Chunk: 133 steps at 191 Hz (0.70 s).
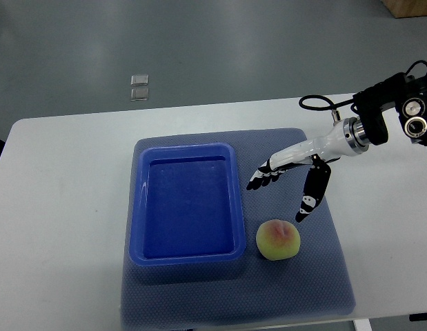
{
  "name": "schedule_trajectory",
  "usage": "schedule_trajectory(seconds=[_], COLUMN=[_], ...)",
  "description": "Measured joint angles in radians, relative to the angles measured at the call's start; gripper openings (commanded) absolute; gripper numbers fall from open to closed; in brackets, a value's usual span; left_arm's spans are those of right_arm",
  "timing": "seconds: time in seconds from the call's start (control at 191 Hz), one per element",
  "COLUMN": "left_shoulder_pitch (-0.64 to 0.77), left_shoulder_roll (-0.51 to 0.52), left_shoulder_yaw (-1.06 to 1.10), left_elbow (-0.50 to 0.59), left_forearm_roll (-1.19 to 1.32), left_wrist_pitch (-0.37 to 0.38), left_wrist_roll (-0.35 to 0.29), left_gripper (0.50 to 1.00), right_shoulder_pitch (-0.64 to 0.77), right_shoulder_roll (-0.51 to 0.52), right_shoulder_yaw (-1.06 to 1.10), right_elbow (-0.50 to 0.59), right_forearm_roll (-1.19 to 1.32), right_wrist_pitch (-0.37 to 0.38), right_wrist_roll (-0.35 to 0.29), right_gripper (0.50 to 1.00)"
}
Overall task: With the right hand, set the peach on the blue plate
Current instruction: 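Lower the right hand and close its fingers around the peach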
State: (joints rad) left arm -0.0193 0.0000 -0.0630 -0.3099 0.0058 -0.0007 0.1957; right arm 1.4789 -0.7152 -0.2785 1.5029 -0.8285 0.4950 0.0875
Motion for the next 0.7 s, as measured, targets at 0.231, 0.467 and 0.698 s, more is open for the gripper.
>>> schedule_trajectory(seconds=[0.231, 0.467, 0.698], left_shoulder_pitch=[0.001, 0.000, 0.000], left_shoulder_roll=[0.000, 0.000, 0.000], left_shoulder_yaw=[0.000, 0.000, 0.000], left_elbow=[0.003, 0.005, 0.005], left_forearm_roll=[0.000, 0.000, 0.000], left_wrist_pitch=[0.001, 0.001, 0.001], left_wrist_roll=[0.003, 0.004, 0.004], left_gripper=[1.000, 1.000, 1.000], right_shoulder_pitch=[-0.089, -0.174, -0.256], right_shoulder_roll=[-0.008, -0.009, -0.011], right_shoulder_yaw=[0.025, 0.042, 0.081], right_elbow=[0.000, 0.000, 0.000], right_forearm_roll=[-0.006, -0.009, -0.022], right_wrist_pitch=[-0.017, -0.075, -0.126], right_wrist_roll=[0.000, 0.006, 0.041], right_gripper=[0.930, 0.930, 0.928])
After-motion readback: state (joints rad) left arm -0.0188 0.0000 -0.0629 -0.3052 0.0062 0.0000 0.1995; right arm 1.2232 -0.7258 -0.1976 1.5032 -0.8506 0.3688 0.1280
